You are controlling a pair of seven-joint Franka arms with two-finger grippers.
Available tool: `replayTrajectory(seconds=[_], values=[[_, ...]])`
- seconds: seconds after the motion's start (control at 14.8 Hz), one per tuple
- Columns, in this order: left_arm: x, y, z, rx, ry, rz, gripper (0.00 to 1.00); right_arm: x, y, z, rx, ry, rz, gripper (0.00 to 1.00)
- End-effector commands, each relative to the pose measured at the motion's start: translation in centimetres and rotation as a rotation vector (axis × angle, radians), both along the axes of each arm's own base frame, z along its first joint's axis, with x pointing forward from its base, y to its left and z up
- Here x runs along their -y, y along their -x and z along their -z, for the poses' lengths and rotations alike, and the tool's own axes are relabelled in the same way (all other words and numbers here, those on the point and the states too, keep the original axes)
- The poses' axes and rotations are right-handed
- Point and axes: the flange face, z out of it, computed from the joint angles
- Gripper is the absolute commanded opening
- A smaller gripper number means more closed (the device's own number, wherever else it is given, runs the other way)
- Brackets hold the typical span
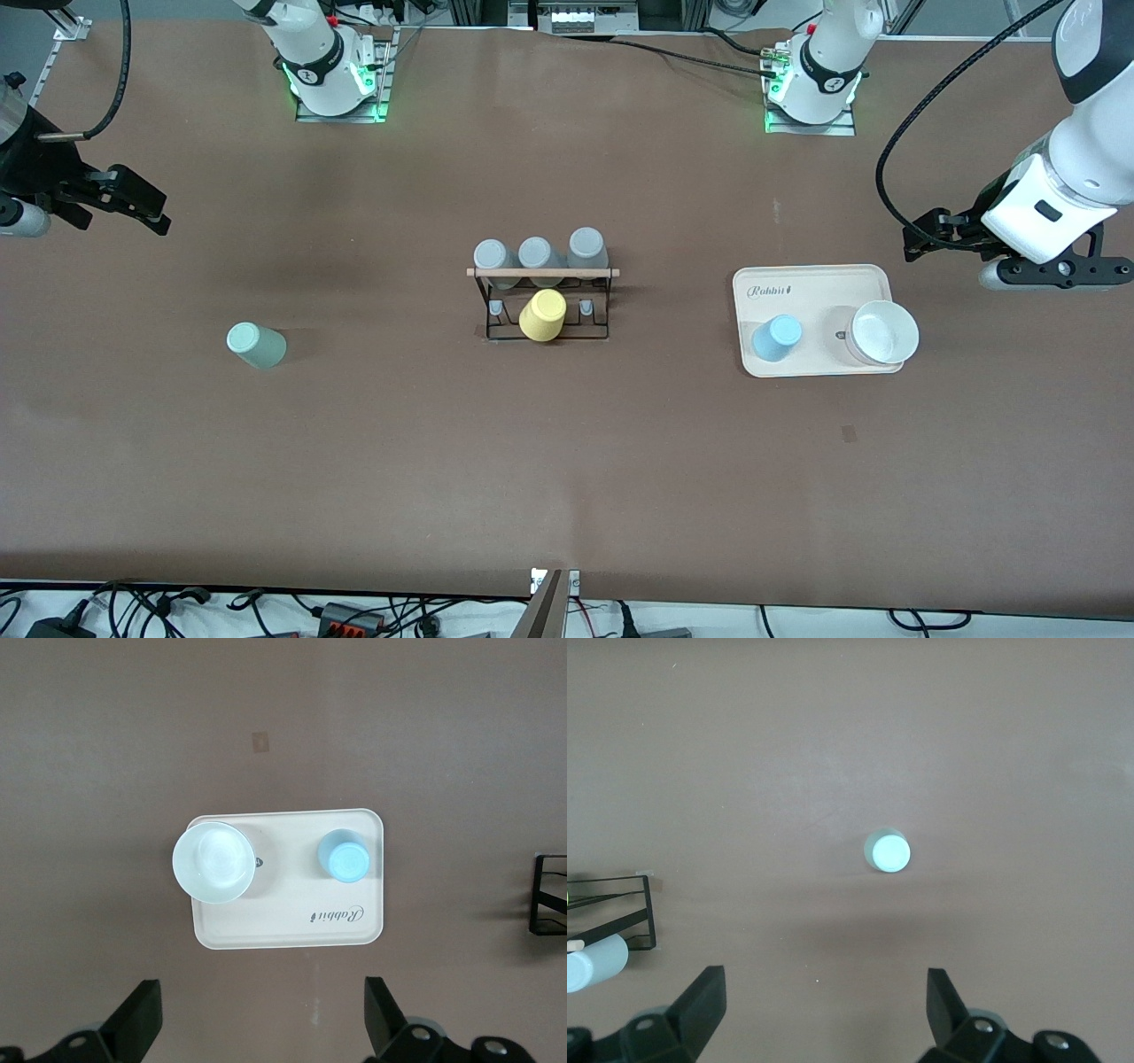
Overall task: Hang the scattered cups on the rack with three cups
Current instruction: 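Reach the left gripper down to the light blue cup and grasp it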
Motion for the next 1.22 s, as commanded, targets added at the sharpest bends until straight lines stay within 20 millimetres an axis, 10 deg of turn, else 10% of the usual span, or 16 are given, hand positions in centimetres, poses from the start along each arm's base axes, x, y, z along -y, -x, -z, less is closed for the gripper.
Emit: replayTrajectory(seconds=[0.0,0.61,1.15], values=[[-0.1,0.6,-0.4,0.011,0.016,-0.003,1.0,0.0,-0.1,-0.7,-0.005,-0.007,0.012,1.0],[2.1,-1.0,2.7,-0.033,0.018,0.032,1.0,-0.1,-0.1,-0.8,-0.004,-0.008,0.014,1.0],[6.5,-6.0,17.5,-0.129,0.052,0.092,1.0,-0.3,0.2,-1.2,-0.002,-0.004,0.011,1.0]])
